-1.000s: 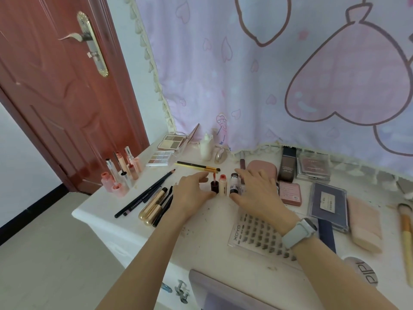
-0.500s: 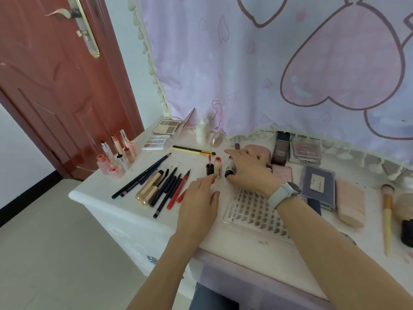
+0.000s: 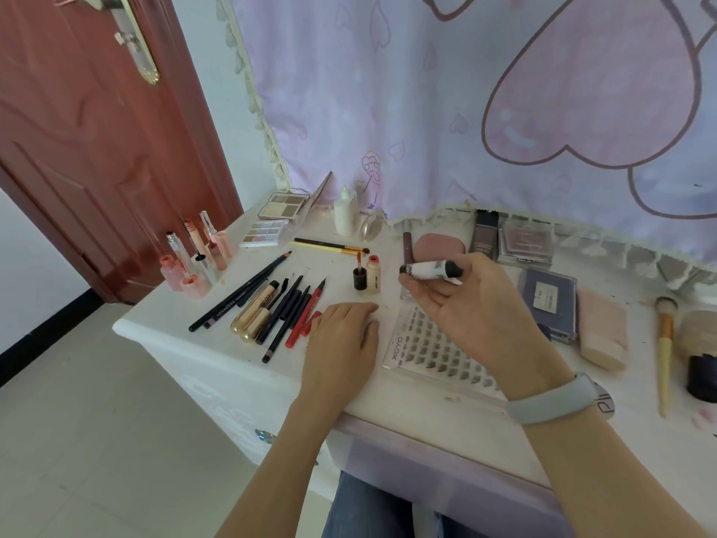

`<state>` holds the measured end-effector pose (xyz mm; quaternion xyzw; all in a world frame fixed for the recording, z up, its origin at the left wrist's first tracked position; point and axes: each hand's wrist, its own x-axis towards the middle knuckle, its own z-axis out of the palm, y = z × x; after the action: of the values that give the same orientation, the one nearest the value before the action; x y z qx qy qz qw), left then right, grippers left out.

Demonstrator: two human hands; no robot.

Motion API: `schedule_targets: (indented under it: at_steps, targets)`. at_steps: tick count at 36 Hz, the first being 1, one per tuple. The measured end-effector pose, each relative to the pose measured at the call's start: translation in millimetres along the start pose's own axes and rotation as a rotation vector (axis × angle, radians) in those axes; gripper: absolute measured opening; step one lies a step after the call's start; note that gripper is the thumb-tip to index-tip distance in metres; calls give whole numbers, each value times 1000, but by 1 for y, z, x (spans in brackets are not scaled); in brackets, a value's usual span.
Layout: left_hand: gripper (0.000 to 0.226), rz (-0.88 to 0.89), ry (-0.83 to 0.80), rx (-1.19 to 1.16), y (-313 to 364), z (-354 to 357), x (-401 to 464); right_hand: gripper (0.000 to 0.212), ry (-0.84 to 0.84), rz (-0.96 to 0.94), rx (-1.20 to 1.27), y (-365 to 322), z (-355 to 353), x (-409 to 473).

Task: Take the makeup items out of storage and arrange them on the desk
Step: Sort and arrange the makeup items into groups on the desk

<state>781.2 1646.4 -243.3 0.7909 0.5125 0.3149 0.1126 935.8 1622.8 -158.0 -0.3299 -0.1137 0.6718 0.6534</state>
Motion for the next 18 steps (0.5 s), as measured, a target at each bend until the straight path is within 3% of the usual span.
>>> schedule_targets:
  at_steps: [4,10,14,18]
  targets:
    - [33,-24,47,-159,2,-4,-1,21,23,-62,-73,5,-10,-3]
    - [42,34,75,-418,3,-8,-4,20,25,-166,-430,17,-26,-2]
    - [47,191,30,-314,6,-8,-9,13,-10,-193,-515,26,-29,-3]
    - [30,149,171,-340,5,-7,-9,19,-21,-267,-803,33,-28,-5]
